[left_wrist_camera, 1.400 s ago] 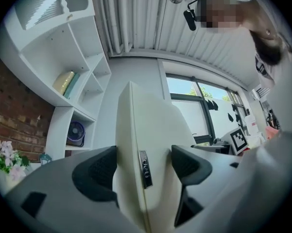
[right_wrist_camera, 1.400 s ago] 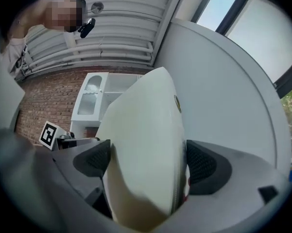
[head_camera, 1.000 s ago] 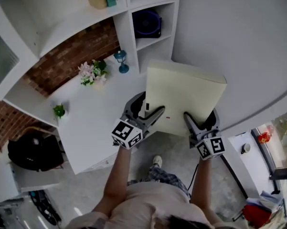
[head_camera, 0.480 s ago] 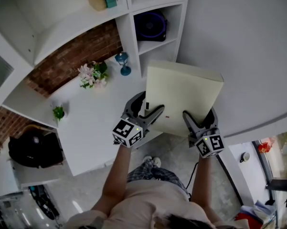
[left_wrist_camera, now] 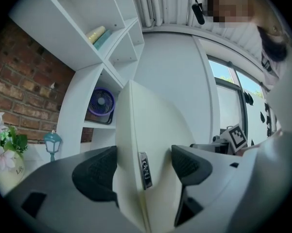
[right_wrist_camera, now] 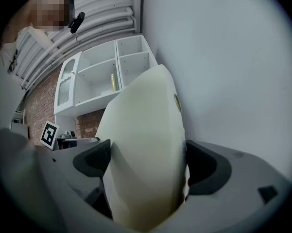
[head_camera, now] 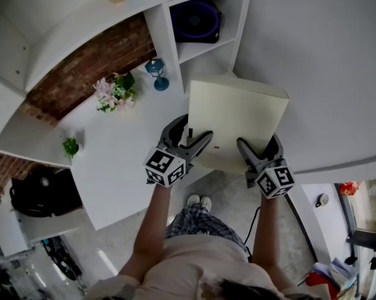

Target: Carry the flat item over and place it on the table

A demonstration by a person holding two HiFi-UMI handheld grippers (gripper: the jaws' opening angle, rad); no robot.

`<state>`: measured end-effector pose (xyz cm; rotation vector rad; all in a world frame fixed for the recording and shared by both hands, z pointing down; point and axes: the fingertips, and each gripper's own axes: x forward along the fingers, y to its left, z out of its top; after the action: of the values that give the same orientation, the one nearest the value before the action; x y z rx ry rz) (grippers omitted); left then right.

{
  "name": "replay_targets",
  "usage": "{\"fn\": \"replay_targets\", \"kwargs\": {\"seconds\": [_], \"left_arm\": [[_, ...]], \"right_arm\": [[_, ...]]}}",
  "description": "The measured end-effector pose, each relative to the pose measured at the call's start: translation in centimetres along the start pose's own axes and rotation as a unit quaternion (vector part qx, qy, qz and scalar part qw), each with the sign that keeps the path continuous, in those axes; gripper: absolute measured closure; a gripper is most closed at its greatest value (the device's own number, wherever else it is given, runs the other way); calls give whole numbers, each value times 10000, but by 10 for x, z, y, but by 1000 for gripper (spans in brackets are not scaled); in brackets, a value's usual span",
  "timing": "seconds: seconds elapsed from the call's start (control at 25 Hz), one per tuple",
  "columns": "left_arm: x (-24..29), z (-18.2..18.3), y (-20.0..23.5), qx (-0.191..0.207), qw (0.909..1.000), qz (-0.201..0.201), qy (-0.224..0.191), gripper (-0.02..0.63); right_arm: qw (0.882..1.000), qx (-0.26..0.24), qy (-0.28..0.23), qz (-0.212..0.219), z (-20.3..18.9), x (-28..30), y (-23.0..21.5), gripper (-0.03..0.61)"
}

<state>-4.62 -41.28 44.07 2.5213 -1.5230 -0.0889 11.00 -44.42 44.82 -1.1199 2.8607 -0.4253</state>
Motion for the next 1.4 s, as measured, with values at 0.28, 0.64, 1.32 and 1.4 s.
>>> {"fn": "replay_targets", "kwargs": {"seconds": [0.28, 0.64, 1.32, 1.4], "left_arm": [[11, -42, 28, -531, 9973, 303, 405, 268], [15, -97, 59, -1178, 9862, 618, 989, 268], [35, -169, 105, -2482, 9435, 1135, 1880, 268], [38, -179, 108, -2651, 9355, 1175, 2021, 268]], "right_arm": [[9954, 598, 746, 17, -45, 28, -20, 91], [9802, 1003, 1710, 11, -102, 56, -34, 91], [9355, 1643, 3102, -393, -165, 98, -66, 89], [9288, 1633, 3292, -470, -172, 101, -70, 89]]}}
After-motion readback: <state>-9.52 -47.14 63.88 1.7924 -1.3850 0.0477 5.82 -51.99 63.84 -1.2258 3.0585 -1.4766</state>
